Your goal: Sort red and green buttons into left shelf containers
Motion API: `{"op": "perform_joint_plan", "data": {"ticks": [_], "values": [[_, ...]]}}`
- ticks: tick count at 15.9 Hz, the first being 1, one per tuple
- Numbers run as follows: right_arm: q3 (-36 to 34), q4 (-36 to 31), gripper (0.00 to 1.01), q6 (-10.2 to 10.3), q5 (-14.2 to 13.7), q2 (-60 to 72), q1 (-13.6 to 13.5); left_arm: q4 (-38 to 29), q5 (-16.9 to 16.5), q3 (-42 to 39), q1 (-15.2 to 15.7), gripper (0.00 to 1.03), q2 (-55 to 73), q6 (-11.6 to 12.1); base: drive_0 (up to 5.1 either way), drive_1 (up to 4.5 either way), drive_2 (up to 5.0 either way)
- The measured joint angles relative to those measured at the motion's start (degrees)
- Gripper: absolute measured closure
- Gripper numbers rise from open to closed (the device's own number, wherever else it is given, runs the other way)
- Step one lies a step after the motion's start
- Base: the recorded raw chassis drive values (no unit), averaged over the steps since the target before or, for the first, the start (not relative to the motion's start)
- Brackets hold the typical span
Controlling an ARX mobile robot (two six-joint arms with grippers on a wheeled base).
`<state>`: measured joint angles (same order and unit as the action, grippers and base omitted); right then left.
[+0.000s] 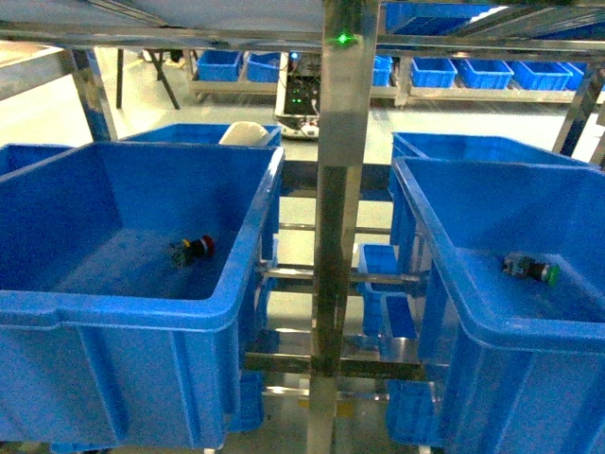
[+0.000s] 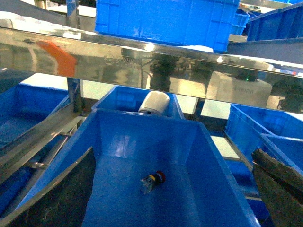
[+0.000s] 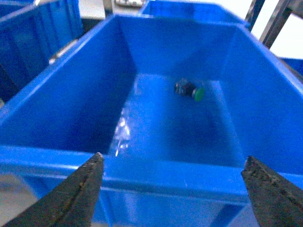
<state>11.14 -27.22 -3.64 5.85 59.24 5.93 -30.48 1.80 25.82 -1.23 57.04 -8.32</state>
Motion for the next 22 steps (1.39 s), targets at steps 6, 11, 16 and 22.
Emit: {"op": "perform_joint_plan", "data": {"ticks": [6,11,16,22], "values": [[-10.34,-13.44,0.89,2.82,-5.77,-15.89,-5.95,-3.34,-1.70,-13.62,1.25,0.79,-10.78,7.28,0.0,0.00,0.0],[-10.38,-1.75,0.99,2.89,-5.75,-29.68,-5.92,0.22,-1.77,-20.04,1.22,1.01,-20.52,7.37,0.0,0.00,0.0],[-10.38,7.89,0.99,2.89,-5.77,-40.06,-5.92,6.47,-1.75,-23.15,1.22,1.01,-29.83,7.34,0.0,0.00,0.0],[-10.36,22.40,0.99,2.91,-5.77,-52.54,-5.92,16.28,-1.79,-25.05,1.22,1.01,-42.88,7.37,0.0,0.00,0.0]]}}
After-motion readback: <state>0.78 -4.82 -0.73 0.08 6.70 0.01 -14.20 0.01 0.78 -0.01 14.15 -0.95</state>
